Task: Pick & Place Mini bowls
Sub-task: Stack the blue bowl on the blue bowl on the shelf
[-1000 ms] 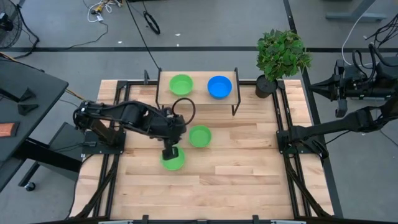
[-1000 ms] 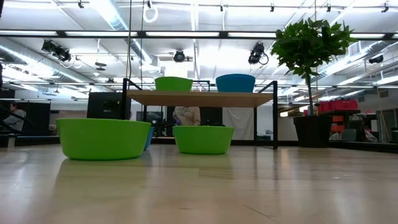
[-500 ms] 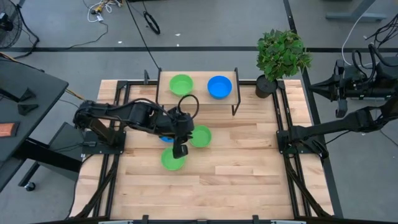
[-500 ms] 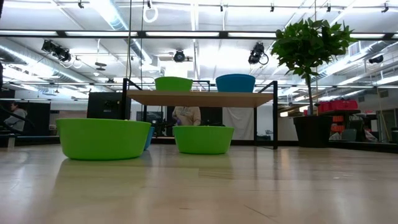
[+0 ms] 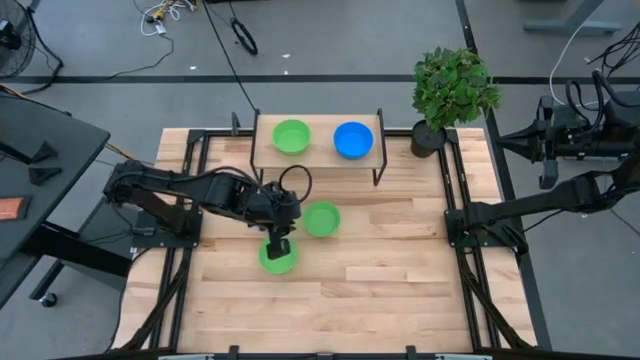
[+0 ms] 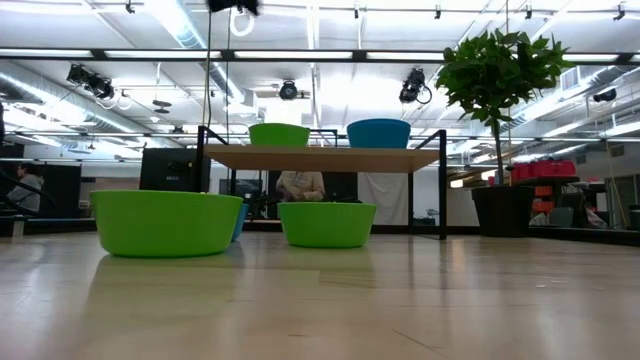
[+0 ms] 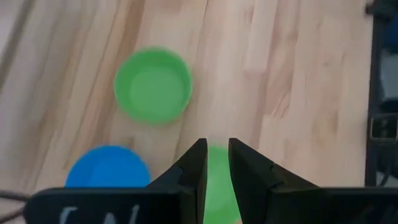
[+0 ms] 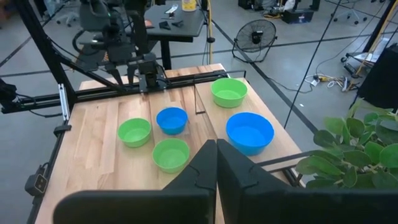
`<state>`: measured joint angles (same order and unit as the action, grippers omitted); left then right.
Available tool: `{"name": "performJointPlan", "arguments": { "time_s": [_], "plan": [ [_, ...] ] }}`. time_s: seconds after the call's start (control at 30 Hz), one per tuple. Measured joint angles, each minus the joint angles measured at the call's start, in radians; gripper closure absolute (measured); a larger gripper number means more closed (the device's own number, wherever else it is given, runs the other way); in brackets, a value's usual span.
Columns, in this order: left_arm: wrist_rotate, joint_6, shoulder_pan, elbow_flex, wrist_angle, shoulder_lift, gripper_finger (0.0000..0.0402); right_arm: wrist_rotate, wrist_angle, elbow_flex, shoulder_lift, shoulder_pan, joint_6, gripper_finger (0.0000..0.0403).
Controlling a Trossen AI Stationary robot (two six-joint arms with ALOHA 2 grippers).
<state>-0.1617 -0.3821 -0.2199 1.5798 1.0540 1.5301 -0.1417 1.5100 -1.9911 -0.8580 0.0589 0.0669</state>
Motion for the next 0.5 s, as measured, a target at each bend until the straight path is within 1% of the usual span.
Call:
{"name": "performJointPlan", "arguments": {
  "time_s": [0.07, 0.2, 0.27, 0.33, 0.5],
  "plan": [
    [0.009, 0.001, 0.0, -0.037, -0.034, -0.022, 0.0333, 0.0, -0.003, 0.0, 0.0, 0.0, 0.0, 0.0395],
    [0.013, 0.012, 0.0, -0.111, -0.014, -0.065, 0.0333, 0.0, -0.006, 0.0, 0.0, 0.0, 0.0, 0.0395],
    [0.032, 0.027, 0.001, -0.155, 0.013, -0.083, 0.0333, 0.0, -0.006, 0.0, 0.0, 0.0, 0.0, 0.0395],
    [0.042, 0.036, 0.001, -0.2, -0.011, -0.111, 0.0333, 0.0, -0.006, 0.0, 0.0, 0.0, 0.001, 0.0395],
    [0.066, 0.054, 0.004, -0.319, -0.01, -0.18, 0.0333, 0.0, -0.007, 0.0, 0.0, 0.0, 0.003, 0.0395]
  ]
}}
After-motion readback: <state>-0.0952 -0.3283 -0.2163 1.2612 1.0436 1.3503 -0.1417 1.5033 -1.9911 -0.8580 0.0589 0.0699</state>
